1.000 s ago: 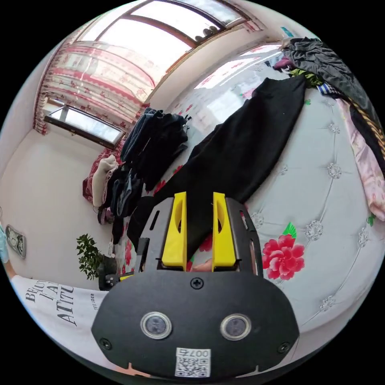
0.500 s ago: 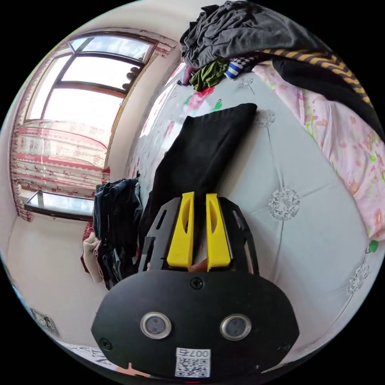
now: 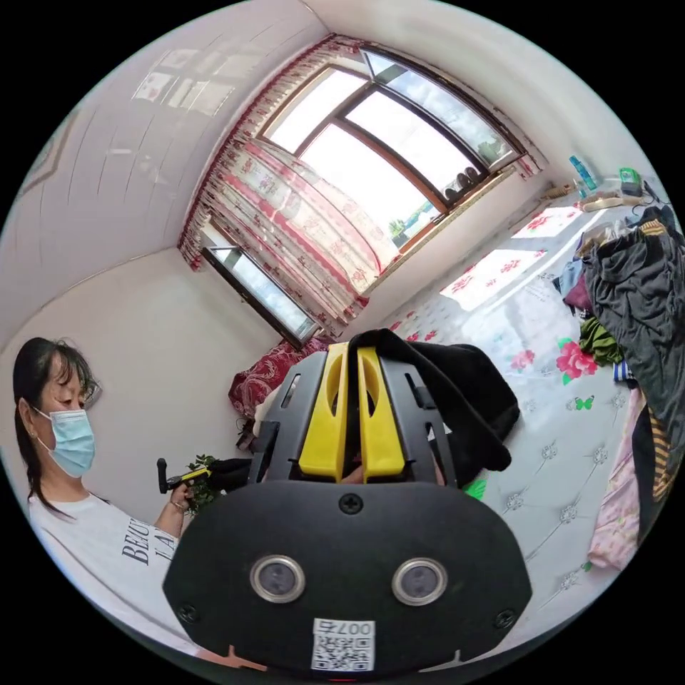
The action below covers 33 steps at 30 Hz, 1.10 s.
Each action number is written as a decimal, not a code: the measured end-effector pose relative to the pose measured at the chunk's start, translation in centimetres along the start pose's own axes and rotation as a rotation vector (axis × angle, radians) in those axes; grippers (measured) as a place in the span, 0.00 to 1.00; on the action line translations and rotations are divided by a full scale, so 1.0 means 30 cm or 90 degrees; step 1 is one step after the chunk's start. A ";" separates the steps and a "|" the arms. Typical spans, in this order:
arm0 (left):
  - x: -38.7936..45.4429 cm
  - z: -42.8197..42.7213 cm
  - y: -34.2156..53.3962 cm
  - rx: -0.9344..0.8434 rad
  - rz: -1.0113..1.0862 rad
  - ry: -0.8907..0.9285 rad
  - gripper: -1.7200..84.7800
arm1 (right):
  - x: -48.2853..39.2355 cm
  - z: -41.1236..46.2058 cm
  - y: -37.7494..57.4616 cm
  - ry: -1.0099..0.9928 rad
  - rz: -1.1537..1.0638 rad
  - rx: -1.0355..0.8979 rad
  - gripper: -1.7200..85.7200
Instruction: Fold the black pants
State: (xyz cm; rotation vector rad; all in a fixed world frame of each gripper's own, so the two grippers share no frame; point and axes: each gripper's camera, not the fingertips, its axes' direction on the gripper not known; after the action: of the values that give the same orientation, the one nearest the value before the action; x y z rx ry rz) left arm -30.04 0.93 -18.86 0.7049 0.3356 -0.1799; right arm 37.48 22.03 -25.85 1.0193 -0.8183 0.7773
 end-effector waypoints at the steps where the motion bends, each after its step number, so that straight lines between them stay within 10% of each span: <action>1: 0.002 -0.031 0.032 0.006 0.005 -0.004 0.02 | -0.027 -0.020 0.022 0.013 -0.013 -0.008 0.02; 13: -0.044 0.282 0.874 -0.305 -0.268 0.073 0.02 | 0.187 -0.028 0.857 0.474 0.198 -0.334 0.06; 26: -0.034 0.877 0.342 -0.259 -0.188 0.107 0.07 | 0.308 0.721 0.394 0.225 0.159 -0.282 0.13; 33: -0.099 1.279 0.099 -0.323 -0.171 0.096 0.07 | 0.548 1.203 0.308 0.341 0.258 -0.370 0.14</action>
State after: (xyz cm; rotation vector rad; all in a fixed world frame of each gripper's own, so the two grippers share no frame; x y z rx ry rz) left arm -22.76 -22.04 11.30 0.1690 0.5957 -0.2846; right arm 29.79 -5.81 2.87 0.1064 -0.7191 1.0158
